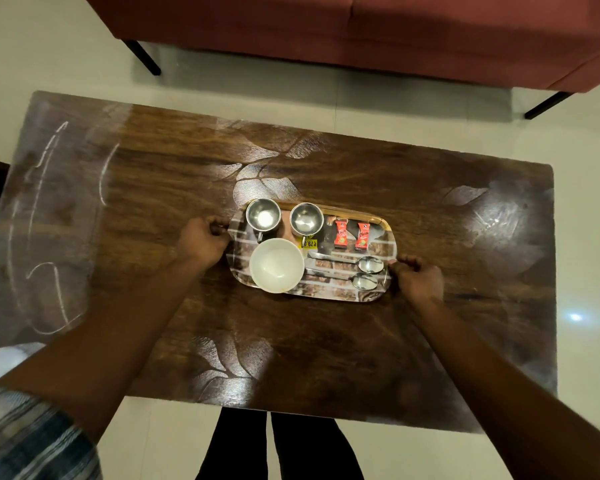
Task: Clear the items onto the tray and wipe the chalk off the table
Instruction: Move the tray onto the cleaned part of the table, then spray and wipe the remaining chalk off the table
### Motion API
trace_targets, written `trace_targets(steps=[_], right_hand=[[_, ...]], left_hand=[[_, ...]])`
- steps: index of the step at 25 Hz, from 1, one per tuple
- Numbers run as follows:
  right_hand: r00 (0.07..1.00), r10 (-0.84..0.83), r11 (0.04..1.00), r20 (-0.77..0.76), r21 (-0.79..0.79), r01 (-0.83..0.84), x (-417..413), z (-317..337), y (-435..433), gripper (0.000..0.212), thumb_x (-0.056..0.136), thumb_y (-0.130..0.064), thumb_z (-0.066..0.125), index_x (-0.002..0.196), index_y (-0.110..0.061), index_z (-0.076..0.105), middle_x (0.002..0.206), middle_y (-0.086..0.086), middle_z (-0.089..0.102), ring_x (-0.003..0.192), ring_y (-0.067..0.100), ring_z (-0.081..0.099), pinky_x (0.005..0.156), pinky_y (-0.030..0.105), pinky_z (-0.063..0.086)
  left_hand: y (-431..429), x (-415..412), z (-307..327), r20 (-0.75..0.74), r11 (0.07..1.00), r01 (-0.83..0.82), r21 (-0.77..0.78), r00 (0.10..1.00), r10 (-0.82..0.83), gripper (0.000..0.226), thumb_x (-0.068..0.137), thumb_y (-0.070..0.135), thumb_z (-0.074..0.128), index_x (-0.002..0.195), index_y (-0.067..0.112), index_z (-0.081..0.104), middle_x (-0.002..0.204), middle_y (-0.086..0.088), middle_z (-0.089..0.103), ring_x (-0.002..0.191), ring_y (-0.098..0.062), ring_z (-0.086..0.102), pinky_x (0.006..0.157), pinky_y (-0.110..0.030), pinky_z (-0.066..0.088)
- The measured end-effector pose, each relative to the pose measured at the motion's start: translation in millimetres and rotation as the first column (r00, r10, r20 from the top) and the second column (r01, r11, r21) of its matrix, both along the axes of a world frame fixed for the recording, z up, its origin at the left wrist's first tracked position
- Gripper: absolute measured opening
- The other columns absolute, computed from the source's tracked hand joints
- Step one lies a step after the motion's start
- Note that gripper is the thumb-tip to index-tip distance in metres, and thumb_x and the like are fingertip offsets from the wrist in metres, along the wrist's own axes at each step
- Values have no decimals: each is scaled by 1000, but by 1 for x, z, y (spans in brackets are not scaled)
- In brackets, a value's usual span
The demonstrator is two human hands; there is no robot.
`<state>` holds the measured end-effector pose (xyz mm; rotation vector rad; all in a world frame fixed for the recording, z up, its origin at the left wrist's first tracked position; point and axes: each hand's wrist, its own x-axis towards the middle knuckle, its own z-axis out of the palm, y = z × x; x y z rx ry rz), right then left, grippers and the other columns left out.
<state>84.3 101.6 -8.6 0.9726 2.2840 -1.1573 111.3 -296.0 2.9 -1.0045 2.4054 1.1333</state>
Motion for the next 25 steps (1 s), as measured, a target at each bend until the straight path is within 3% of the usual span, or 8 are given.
trace_targets(steps=[2, 6, 12, 14, 17, 20, 22, 25], right_hand=[[969, 237, 961, -73, 160, -223, 11, 23, -6, 36, 98, -26, 72, 133, -18, 69, 117, 0, 75, 105, 19, 71, 90, 34, 56], [758, 562, 827, -331, 263, -497, 52, 53, -50, 37, 100, -22, 67, 137, -19, 65, 132, 4, 66, 114, 24, 66, 96, 44, 58], [505, 727, 640, -465, 193, -744, 129, 87, -162, 29, 98, -14, 71, 127, -19, 71, 133, 0, 68, 126, 23, 62, 104, 50, 54], [415, 796, 525, -441, 164, -835, 156, 92, -204, 30, 100, -20, 70, 130, -21, 71, 138, -3, 66, 131, 17, 59, 111, 44, 50], [215, 897, 292, -386, 154, -944, 190, 94, -268, 38, 104, -33, 62, 141, -27, 66, 155, -9, 55, 141, 10, 49, 117, 30, 42], [-60, 948, 9, -314, 214, -977, 215, 81, -321, 51, 105, -38, 52, 155, -28, 51, 168, -5, 39, 155, 15, 34, 125, 32, 33], [-202, 952, -139, -231, 263, -955, 227, 63, -353, 60, 103, -37, 51, 162, -30, 39, 174, -2, 27, 161, 21, 24, 130, 37, 25], [-322, 944, -292, -72, 273, -917, 231, 32, -389, 75, 100, -33, 55, 166, -39, 20, 178, -3, 10, 165, 26, 8, 133, 44, 14]], left_hand=[[-17, 15, 7, -45, 998, -61, 24, 997, 62, 19, 89, 16, 78, 107, 21, 81, 81, 6, 72, 64, -1, 69, 63, -18, 55], [-84, 64, 15, -169, 928, -283, 241, 930, 327, 11, 82, 32, 76, 84, 42, 81, 92, -1, 77, 98, -32, 77, 100, -54, 60], [-148, 161, 153, -453, 822, -501, 271, 687, 568, 17, 102, 13, 67, 117, 10, 77, 111, -14, 78, 101, -27, 74, 96, -44, 62], [-172, 206, 177, -531, 814, -571, 107, 659, 532, 24, 102, 21, 67, 120, 10, 77, 112, -14, 79, 101, -29, 77, 90, -42, 65], [-190, 272, 210, -694, 713, -686, -142, 582, 423, 23, 103, 26, 63, 120, 16, 73, 117, -15, 74, 104, -25, 73, 81, -15, 57], [-192, 332, 210, -774, 656, -719, -231, 544, 323, 44, 100, 34, 69, 136, 11, 57, 131, -28, 58, 116, -35, 61, 95, -30, 51], [-193, 364, 183, -721, 688, -694, -213, 587, 368, 78, 89, 38, 77, 150, 2, 45, 142, -19, 48, 132, -37, 53, 107, -40, 48], [-203, 374, 125, -532, 797, -600, -65, 697, 482, 102, 78, 40, 91, 160, 15, 35, 160, -3, 41, 151, -20, 42, 123, -52, 40]])
